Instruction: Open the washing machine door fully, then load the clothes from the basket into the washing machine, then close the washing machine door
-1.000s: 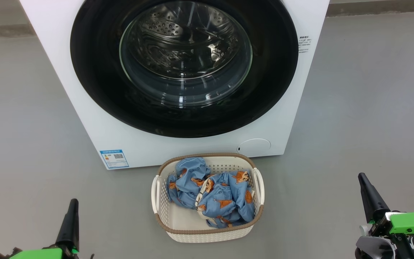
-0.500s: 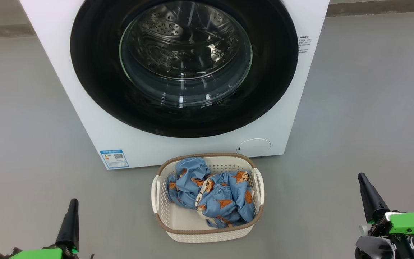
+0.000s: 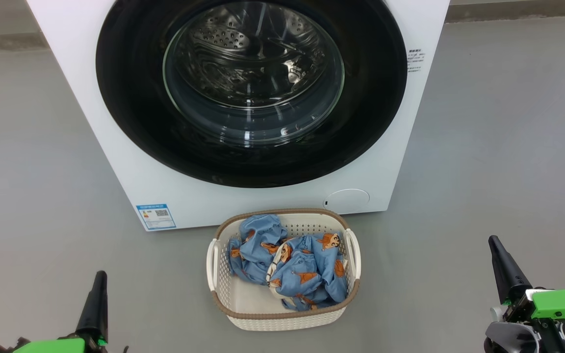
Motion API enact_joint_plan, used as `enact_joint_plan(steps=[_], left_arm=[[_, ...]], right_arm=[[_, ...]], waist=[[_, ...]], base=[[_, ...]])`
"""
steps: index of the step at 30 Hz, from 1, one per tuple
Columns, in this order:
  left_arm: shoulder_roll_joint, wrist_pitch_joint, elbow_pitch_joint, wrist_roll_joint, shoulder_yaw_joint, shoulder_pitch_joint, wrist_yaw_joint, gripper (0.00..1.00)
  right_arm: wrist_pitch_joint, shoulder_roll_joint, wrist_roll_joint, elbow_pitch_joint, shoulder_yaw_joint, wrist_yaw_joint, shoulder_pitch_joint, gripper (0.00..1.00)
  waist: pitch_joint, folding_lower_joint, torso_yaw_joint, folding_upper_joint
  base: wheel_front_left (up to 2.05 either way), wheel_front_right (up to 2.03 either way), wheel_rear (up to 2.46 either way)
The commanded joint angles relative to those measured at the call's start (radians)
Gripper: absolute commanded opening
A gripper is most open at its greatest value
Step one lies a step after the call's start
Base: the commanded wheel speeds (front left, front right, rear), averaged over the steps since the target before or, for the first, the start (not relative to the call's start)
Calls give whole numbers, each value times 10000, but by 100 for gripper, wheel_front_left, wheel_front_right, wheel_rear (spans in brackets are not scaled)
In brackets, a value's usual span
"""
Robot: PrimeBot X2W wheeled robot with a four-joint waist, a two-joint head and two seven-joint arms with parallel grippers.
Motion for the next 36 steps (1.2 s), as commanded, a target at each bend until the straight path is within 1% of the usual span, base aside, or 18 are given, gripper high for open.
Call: enact_joint_plan(steps=[1,6,7,11,14,17,22,36], left_arm=[[97,67,-158,102,323,-387,-62,0],[97,67,-158,103,323,-387,-62,0],[0,0,-1,0,0,-1,0,100],[-103,-8,361,-3,-55,231,6,100],[-98,-68,318,2,-84,178,4,100],[-94,-140,283,3,-120,132,2,100],[-86,-259,216,14,-185,66,-1,100],[-3,-640,-23,268,-443,-147,-9,100]], right_arm=[[71,-75,-82,-239,147,50,-455,0],[75,-72,-87,-239,142,50,-456,0],[0,2,-27,1,-9,0,-2,100],[-15,142,-28,410,44,0,289,100],[-43,140,-45,353,64,1,230,100],[-83,138,-62,308,91,3,178,100],[-152,136,-81,222,142,5,103,100],[-386,74,-268,-126,348,10,-129,100]], waist=[[0,0,0,-1],[0,0,0,-1],[0,0,0,-1],[1,0,-1,-1],[10,4,1,-1],[-7,16,2,-1],[10,1,1,-1],[42,0,-2,-1]], base=[[0,0,0],[0,0,0],[0,0,0],[0,0,0],[0,0,0],[0,0,0],[0,0,0],[0,0,0]])
